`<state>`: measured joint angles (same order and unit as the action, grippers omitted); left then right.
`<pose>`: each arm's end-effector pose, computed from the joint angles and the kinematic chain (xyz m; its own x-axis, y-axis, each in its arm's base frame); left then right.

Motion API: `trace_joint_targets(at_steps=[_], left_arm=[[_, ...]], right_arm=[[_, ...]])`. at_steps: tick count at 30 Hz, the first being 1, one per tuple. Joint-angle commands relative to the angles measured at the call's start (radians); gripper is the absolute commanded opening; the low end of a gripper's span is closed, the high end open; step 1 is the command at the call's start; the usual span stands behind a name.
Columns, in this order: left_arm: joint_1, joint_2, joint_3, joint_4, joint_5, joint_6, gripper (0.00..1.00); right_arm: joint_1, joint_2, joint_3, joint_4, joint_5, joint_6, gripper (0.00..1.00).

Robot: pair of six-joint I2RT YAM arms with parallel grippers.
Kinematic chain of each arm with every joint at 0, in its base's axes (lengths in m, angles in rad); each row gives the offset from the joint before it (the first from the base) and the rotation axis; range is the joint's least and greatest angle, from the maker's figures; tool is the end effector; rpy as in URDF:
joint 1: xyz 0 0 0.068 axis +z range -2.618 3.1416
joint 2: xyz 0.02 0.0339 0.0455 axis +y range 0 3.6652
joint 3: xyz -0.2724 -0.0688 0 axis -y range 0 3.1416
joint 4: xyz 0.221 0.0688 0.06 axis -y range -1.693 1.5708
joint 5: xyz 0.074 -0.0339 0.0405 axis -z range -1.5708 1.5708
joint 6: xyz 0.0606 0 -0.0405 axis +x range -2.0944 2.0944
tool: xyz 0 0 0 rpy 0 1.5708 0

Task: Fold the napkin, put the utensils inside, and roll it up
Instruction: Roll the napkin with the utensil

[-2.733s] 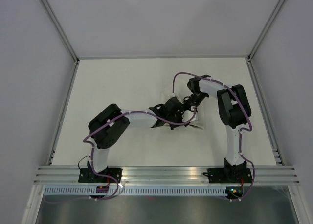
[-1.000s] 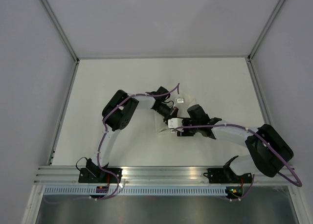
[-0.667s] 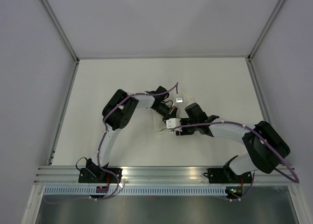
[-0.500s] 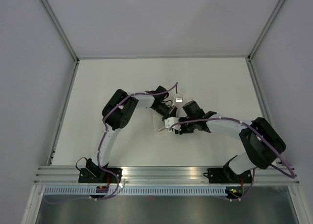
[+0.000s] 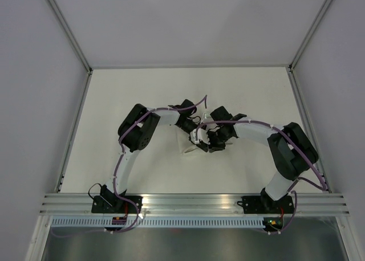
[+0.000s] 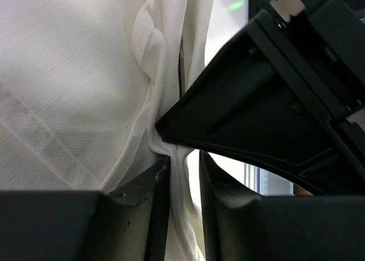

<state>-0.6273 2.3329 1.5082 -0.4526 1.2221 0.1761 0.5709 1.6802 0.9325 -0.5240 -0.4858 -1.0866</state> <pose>0.3143 -0.2982 0.0983 -0.6893 0.5737 -0.4424 0.5499 0.0168 -0.8350 0.2289 0.1806 0.1561 0.1511 -0.8331 -0.5321 -0.9880 -0.1453 -0.0531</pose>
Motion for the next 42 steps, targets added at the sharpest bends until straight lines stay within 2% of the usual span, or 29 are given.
trace_joint_targets(at_steps=[1,7,14,19,23,26,32,36,42], left_arm=[[0.021,-0.075,-0.025,0.061,-0.111,-0.001,0.32],[0.044,-0.187,-0.095,0.202,-0.209,-0.084,0.36],[0.142,-0.363,-0.294,0.518,-0.355,-0.259,0.35],[0.164,-0.572,-0.497,0.727,-0.565,-0.317,0.33],[0.137,-0.737,-0.693,0.873,-0.760,-0.300,0.31],[0.084,-0.828,-0.781,0.936,-0.887,-0.224,0.30],[-0.179,-0.863,-0.844,0.992,-1.163,0.005,0.31],[-0.334,-0.831,-0.875,1.057,-1.217,0.092,0.34],[-0.515,-0.710,-0.819,1.039,-1.308,0.214,0.34]], right_arm=[[-0.035,0.119,0.003,-0.235,-0.074,-0.047,0.12],[-0.069,0.203,0.071,-0.327,-0.114,-0.085,0.12],[-0.086,0.303,0.152,-0.424,-0.134,-0.108,0.10],[-0.106,0.360,0.215,-0.485,-0.154,-0.113,0.10],[-0.118,0.409,0.255,-0.527,-0.160,-0.119,0.10],[-0.128,0.430,0.269,-0.531,-0.160,-0.119,0.10],[-0.134,0.464,0.292,-0.547,-0.168,-0.116,0.10],[-0.138,0.480,0.296,-0.542,-0.169,-0.113,0.10],[-0.141,0.492,0.305,-0.545,-0.175,-0.105,0.10]])
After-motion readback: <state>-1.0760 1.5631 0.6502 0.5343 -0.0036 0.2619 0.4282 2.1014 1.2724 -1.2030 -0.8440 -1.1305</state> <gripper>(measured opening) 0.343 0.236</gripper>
